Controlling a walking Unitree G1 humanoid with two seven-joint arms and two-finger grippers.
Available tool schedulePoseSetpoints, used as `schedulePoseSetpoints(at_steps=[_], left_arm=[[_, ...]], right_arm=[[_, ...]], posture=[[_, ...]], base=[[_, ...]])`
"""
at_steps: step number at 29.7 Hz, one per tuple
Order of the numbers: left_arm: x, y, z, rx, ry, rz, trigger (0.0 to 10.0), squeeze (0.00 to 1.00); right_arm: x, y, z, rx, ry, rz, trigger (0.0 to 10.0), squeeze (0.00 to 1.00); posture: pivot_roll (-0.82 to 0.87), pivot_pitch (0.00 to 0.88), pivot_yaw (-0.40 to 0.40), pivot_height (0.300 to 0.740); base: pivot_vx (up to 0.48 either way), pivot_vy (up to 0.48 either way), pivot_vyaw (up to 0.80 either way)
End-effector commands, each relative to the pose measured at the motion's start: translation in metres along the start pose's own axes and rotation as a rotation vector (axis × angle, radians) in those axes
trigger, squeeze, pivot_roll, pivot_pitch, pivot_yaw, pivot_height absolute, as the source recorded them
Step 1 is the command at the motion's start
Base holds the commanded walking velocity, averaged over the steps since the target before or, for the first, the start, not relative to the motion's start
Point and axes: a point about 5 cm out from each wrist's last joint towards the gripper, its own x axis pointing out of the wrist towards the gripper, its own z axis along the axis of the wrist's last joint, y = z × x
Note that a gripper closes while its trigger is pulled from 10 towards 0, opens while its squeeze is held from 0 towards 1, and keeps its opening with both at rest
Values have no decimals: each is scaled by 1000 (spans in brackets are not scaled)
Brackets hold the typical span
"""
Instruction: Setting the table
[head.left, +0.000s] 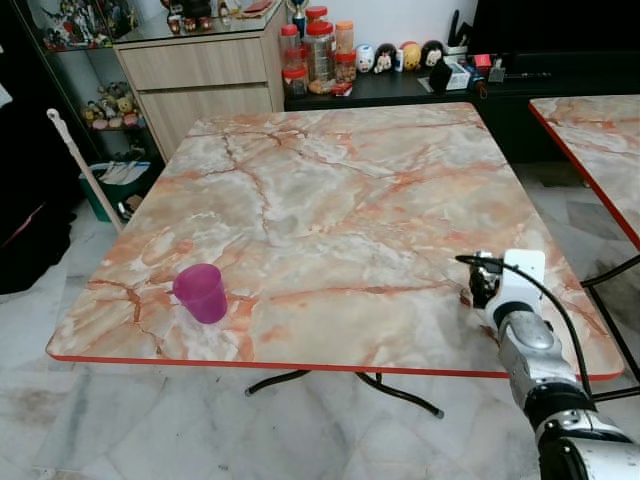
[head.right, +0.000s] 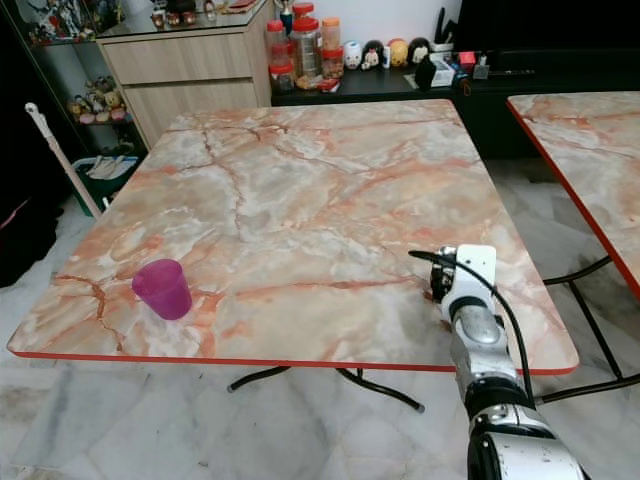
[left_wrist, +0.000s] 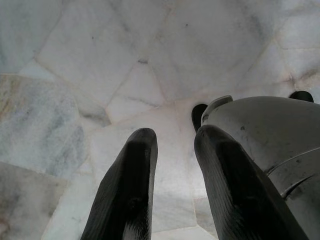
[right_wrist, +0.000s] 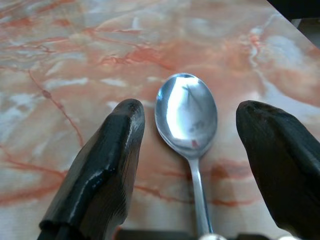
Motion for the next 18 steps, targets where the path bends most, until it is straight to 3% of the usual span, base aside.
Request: schedulePoseSetpoints(at_steps=[1,18], left_arm=[[-2,5,-5,3,20,8,10000,0],[-2,6,-5,7,22,6,10000,0]], right_arm=[[1,-1,5,16,-4,-11,10000,0],[1,3,11,46,9,-33,10000,0]], posture=[[-108,36,78,736],[-104,42,82,736]], base=[[0,0,0],[0,0,0]])
